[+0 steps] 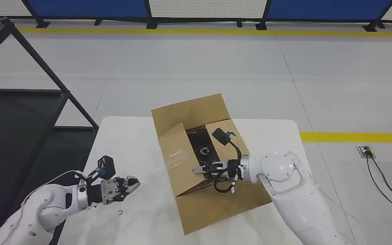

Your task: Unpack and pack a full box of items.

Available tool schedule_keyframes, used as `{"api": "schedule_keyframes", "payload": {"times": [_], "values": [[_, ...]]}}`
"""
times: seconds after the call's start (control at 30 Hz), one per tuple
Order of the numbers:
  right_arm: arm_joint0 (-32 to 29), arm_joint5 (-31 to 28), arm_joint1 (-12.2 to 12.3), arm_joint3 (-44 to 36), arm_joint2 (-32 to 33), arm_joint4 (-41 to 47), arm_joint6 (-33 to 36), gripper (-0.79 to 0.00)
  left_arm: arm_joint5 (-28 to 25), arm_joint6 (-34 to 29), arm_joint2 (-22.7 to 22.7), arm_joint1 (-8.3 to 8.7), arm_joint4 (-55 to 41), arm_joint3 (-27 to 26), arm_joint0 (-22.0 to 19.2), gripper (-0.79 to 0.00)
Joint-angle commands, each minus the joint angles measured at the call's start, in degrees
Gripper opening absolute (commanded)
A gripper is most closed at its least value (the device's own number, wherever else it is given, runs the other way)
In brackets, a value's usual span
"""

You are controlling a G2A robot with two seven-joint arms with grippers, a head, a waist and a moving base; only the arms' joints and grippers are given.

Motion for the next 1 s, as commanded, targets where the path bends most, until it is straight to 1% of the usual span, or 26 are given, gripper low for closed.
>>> {"api": "schedule_keyframes", "payload": {"times": [0.0,0.17,0.5,0.97], "values": [[0.19,0.01,0.05,0.36,-0.11,0.23,-0.23,-0.785,0.00,0.02,-0.51,0.09,-0.10,-0.11,0.47,-0.785],[0.36,-0.07,0.18,0.97,-0.11,0.84,-1.42,-0.785,0.00,0.35,-1.80,0.24,-0.05,-0.19,1.71,-0.785],[0.70,-0.75,0.54,1.83,-0.16,2.05,-1.67,-0.785,0.94,0.38,-4.52,0.46,0.38,-1.02,4.08,-0.785],[0.91,-1.58,1.08,2.89,-0.08,3.43,-2.31,-0.785,1.76,-0.80,-7.49,0.65,-0.29,-1.35,6.99,-0.785]]}}
